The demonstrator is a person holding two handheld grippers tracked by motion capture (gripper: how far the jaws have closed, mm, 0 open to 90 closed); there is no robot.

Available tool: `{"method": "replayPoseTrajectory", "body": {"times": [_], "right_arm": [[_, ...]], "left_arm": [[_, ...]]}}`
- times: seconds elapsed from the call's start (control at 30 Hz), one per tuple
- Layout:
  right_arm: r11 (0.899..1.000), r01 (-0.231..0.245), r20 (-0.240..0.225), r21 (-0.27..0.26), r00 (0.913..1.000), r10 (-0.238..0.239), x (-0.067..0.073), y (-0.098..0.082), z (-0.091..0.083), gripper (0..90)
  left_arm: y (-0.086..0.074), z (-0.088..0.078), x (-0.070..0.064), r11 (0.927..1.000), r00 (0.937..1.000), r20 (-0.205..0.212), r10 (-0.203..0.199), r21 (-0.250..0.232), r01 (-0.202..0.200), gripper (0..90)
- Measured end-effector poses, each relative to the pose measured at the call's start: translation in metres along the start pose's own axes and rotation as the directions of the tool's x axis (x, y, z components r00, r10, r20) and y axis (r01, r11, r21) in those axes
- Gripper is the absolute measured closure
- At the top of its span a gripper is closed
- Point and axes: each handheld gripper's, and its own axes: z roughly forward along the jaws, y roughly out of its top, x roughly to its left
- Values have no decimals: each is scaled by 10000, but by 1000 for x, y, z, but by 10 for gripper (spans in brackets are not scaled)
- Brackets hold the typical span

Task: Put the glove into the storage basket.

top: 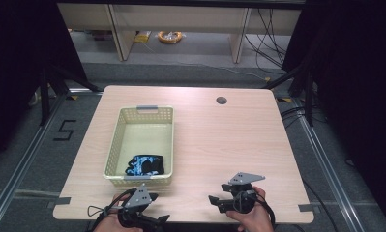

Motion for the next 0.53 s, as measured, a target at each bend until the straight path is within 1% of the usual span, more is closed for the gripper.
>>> {"method": "replayPoseTrajectory", "body": {"times": [0.03, 0.07, 0.1, 0.13, 0.17, 0.2, 0.23, 0.27, 0.3, 0.33, 0.37, 0.4, 0.43, 0.47, 0.53], "right_arm": [[10000, -9, -35, 17, 10000, 9, 1, -2, 0, 332], [10000, 0, 7, 21, 10000, 0, 1, -4, 0, 328], [10000, 58, -52, 22, 10000, -58, 2, -6, 1, 324], [9999, -111, -171, 24, 9998, 111, 3, -7, 1, 320], [10000, 61, 10, 22, 10000, -61, 3, -9, 1, 315], [10000, 52, 30, 12, 10000, -52, 3, -10, 1, 310], [10000, 87, -39, 14, 10000, -87, 2, -11, 2, 303], [10000, 86, -9, 26, 10000, -86, 2, -12, 3, 302], [10000, 68, 40, 52, 10000, -68, 2, -12, 3, 301], [10000, 73, -45, 29, 10000, -73, 1, -13, 3, 296], [10000, 9, 87, 91, 10000, -10, 2, -13, 2, 295], [9999, 131, 108, 39, 9999, -131, 1, -13, 2, 294], [9999, 137, 112, 47, 9998, -138, 1, -13, 2, 293], [9999, 139, 112, 45, 9998, -140, 1, -13, 2, 290], [9999, 155, 112, 53, 9998, -155, 1, -14, 3, 288]], "left_arm": [[-2, 1, -1, 9994, 9994, 57, -329, -78, 329, 208], [-2, 0, 0, 9999, 9999, -4, -103, -44, 103, 206], [-3, -2, 3, 9998, 9998, -100, 160, 145, -159, 203], [-4, 0, 0, 9994, 9995, -115, -291, -191, 289, 200], [-4, -1, 1, 9997, 9996, -198, -185, -191, 181, 199], [-4, -3, 3, 9999, 9995, -276, 117, -114, -121, 197], [-6, -2, 2, 9998, 9994, -304, -167, -106, 164, 196], [-6, -2, 3, 9999, 9993, -358, -115, -94, 112, 195], [-6, -3, 3, 9997, 9997, -224, -111, -220, 107, 194], [-6, -5, 5, 9999, 9993, -345, 138, 29, -137, 194], [-6, -4, 4, 9996, 9994, -166, -288, -57, 287, 194], [-7, -4, 5, 9998, 9996, -279, -102, -201, 97, 194], [-7, -3, 5, 9997, 9995, -299, -115, -226, 108, 194], [-7, -5, 7, 9999, 9992, -374, 111, 6, -111, 194], [-8, -4, 7, 10000, 9992, -397, 68, 48, -67, 194]]}}
